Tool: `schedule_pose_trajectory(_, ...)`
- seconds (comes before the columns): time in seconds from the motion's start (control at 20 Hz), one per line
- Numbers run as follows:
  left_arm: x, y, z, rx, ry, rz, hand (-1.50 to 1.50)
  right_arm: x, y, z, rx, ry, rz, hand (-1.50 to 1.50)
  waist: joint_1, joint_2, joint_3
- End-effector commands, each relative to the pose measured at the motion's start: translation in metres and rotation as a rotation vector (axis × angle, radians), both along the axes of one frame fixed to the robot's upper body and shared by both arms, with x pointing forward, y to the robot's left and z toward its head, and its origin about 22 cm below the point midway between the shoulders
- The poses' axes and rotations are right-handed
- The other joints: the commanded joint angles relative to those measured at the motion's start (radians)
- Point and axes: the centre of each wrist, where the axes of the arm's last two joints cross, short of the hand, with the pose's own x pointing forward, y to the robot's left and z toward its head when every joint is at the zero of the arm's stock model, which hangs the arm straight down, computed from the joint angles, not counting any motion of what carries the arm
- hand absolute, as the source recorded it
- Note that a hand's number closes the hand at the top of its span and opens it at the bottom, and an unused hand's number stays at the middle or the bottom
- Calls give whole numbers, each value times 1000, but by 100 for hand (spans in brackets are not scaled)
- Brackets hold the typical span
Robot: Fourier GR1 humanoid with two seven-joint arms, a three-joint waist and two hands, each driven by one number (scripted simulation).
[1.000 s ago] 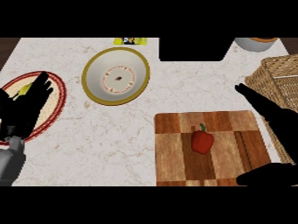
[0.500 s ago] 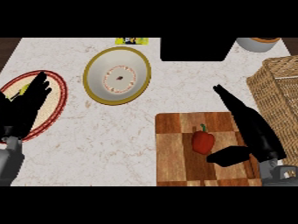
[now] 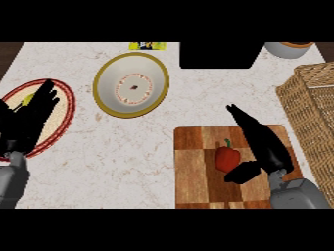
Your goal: Pick the bell pepper from the cutting board and place it in the basket
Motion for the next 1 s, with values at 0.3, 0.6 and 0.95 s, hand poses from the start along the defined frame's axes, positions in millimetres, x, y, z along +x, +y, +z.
schedule_pose_trajectory(0.3, -16, -6, -1, -10, 1, 10, 0, -4, -33, -18, -9, 12, 14, -150, -1, -1, 0)
schedule_pose_trajectory(0.6, 0, -2, -12, 6, -11, 17, 0, -29, -9, 0, 68, 17, 87, -150, -8, -1, 0)
schedule_pose_trajectory(0.95, 4, 1, 5, 9, 15, 18, 0, 9, -8, -22, 7, 7, 92, -150, 1, 0, 0)
